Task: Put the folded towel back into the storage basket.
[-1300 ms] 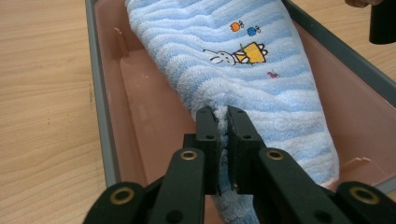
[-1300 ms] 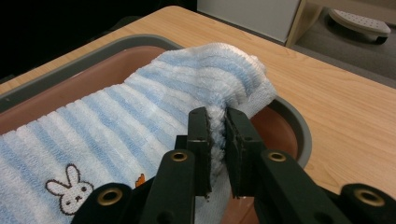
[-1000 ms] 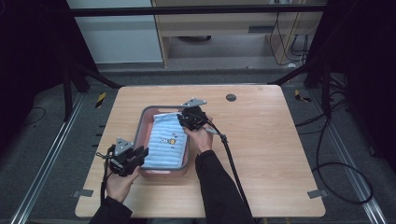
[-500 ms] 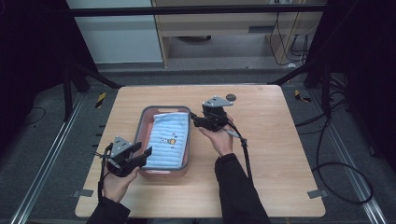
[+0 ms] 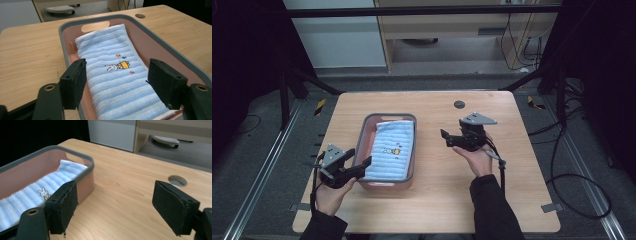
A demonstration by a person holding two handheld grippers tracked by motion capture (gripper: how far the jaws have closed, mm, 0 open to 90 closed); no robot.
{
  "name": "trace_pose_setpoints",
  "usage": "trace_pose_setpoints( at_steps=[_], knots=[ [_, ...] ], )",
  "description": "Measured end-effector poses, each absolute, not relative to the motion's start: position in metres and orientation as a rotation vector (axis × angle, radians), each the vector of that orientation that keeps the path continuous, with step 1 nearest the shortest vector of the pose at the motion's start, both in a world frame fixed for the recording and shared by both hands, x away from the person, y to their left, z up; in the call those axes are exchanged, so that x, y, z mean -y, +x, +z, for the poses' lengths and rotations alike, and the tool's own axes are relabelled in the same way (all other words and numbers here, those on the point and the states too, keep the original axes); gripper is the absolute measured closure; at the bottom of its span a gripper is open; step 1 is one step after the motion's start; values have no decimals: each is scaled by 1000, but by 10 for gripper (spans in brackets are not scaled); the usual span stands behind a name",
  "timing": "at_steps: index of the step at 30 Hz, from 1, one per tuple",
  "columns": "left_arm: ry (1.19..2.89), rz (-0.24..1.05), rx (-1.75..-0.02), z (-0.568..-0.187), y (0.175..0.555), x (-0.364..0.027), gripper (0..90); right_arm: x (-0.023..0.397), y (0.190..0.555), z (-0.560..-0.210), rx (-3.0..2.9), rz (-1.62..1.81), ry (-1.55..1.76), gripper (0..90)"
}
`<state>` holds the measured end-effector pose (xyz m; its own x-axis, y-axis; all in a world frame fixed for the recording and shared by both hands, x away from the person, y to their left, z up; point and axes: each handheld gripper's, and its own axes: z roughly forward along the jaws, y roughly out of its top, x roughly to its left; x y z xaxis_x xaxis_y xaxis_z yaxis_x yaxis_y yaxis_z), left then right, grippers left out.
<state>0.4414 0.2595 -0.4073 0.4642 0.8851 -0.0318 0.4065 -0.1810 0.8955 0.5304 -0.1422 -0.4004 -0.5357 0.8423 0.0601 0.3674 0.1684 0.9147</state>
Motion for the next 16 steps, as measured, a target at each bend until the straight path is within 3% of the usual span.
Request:
trace_pose_setpoints(
  at_steps=[16],
  knots=[
    [1787, 681, -1108, -409, 445, -273, 239, 233, 488, -435, -1914, 1292, 1230, 193]
  ],
)
